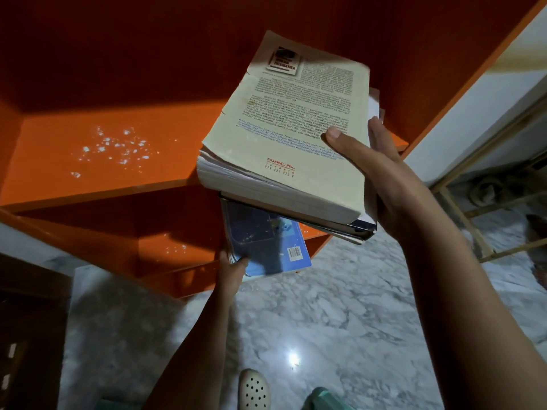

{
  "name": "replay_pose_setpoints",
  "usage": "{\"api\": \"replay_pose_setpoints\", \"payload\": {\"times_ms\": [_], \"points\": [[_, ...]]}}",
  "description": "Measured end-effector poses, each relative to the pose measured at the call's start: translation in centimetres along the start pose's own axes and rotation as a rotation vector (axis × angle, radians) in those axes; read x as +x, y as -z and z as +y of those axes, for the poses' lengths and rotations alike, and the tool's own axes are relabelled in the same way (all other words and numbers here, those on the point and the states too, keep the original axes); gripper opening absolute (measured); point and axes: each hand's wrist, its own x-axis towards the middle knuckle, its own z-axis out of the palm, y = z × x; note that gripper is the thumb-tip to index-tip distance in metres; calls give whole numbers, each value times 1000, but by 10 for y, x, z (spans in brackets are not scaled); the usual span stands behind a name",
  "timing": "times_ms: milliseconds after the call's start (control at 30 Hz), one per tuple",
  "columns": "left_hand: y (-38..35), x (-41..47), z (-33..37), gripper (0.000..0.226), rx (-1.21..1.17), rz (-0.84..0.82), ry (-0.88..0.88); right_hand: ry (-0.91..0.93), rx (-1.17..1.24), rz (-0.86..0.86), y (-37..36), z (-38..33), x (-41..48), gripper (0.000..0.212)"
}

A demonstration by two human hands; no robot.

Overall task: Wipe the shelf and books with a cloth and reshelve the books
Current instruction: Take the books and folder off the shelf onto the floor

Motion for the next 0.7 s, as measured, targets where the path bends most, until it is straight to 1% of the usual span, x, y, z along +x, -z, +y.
{"api": "replay_pose_setpoints", "payload": {"times_ms": [67,200,267,367,400,500,567,700], "points": [[0,2,-2,43,34,7,-1,23,88,18,-3,-1,2,93],[1,-1,0,42,83,-23,-5,8,161,36,-1,-2,9,83],[1,-6,3,41,101,-28,8,-1,182,19,3,1,11,87],[4,-16,15,39,92,-30,29,-22,204,-35,6,5,9,100],[7,-21,19,39,89,-39,42,-26,221,-52,6,7,7,101],[21,-37,27,50,103,-67,66,-32,264,-72,5,9,-6,94],[33,-53,31,59,111,-58,79,-33,296,-62,3,11,-20,94],[57,-99,47,41,40,-56,37,-34,332,-37,-2,16,-57,85]]}}
